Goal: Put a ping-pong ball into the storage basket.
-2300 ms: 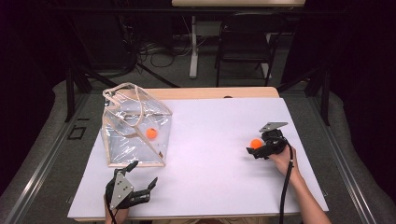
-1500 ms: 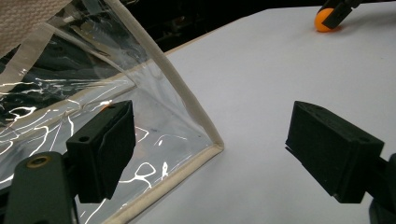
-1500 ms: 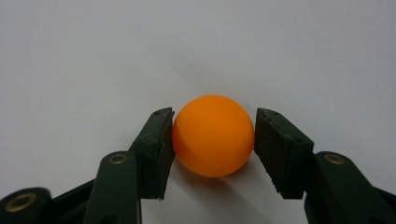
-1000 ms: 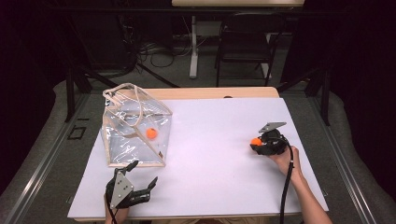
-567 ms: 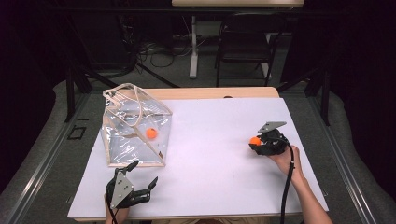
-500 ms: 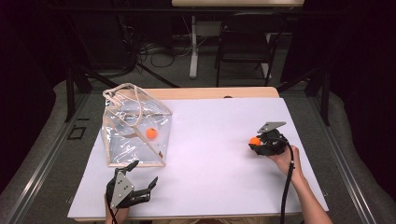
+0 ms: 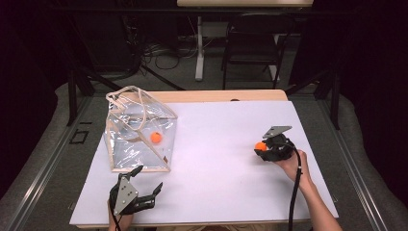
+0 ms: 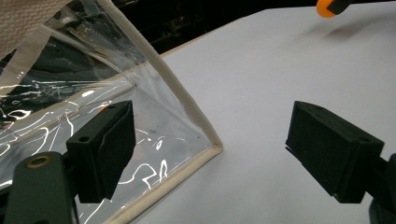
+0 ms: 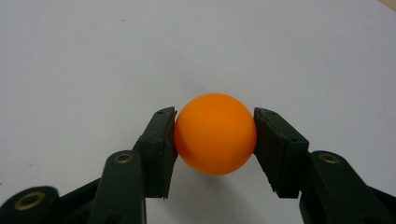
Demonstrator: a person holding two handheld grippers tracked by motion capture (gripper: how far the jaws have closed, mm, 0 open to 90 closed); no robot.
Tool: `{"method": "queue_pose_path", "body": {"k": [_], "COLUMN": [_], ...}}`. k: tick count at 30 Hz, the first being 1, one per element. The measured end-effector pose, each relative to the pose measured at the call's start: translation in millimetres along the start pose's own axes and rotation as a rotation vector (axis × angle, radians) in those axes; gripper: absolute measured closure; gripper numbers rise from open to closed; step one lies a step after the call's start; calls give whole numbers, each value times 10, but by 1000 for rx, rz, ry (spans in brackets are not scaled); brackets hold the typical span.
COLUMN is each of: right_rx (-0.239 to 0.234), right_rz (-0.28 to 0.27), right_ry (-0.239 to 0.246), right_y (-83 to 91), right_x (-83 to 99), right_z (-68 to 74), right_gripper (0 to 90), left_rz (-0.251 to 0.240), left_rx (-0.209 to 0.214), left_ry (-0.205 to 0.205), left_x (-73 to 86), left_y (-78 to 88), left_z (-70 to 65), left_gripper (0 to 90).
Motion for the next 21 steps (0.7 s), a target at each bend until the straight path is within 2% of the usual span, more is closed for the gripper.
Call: {"method": "queue_pose_path", "body": {"k": [21], "right_rx": [-25], "right_rz": [-11], "right_ry": [46], "right_y": [18], "right_x": [-96], "right_z": [185], "right_gripper": [504], "left_rz": [1], "left_rx": [-1], "left_ry": [-5], "left_x": [-1], "left_y": [3], "left_z": [2], "left_gripper": [156]}}
Point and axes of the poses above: each handheld gripper's, and its own axes: y roughly backward along the jaws, x roughly out of its underside, z roughly to its left, the point moved 7 cm from there along -y, roughly forward along the jaws, and after that the axes turned 4 degrees about -y, right-handed, at the moved point
